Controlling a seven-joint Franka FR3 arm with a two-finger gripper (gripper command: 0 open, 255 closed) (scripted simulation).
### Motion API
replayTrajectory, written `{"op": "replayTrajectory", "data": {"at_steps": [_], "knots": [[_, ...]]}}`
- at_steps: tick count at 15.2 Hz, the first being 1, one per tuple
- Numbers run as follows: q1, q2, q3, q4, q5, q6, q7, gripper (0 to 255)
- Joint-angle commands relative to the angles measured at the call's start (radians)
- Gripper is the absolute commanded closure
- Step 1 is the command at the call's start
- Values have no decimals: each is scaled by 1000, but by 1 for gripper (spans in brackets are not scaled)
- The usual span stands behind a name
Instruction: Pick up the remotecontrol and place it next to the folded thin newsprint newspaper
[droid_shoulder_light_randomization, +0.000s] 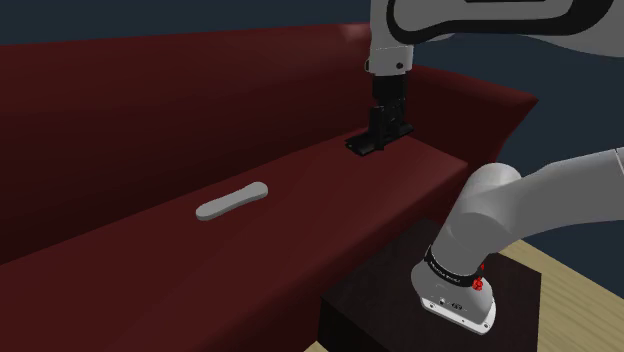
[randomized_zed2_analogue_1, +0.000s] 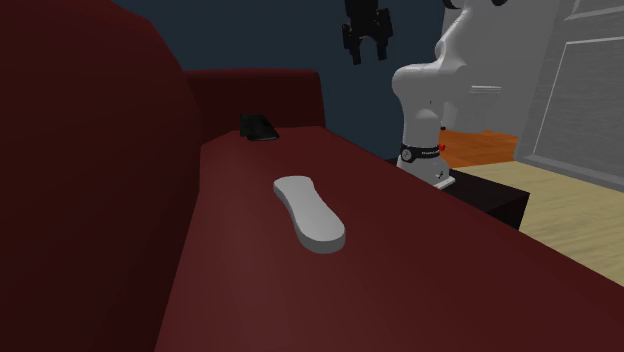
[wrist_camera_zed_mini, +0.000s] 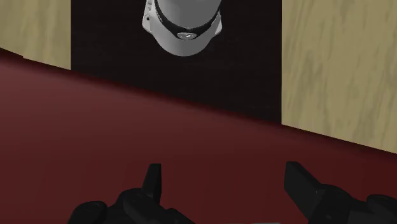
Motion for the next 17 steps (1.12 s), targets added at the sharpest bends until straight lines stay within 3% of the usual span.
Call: {"op": "replayTrajectory", "data": {"at_steps": [1,9,17], "knots": [[0,0,0,0,0,0,0,0],[91,269,-14,58,-29,252,-218,0],[171,538,1,182,-33,444,-416,0]]}}
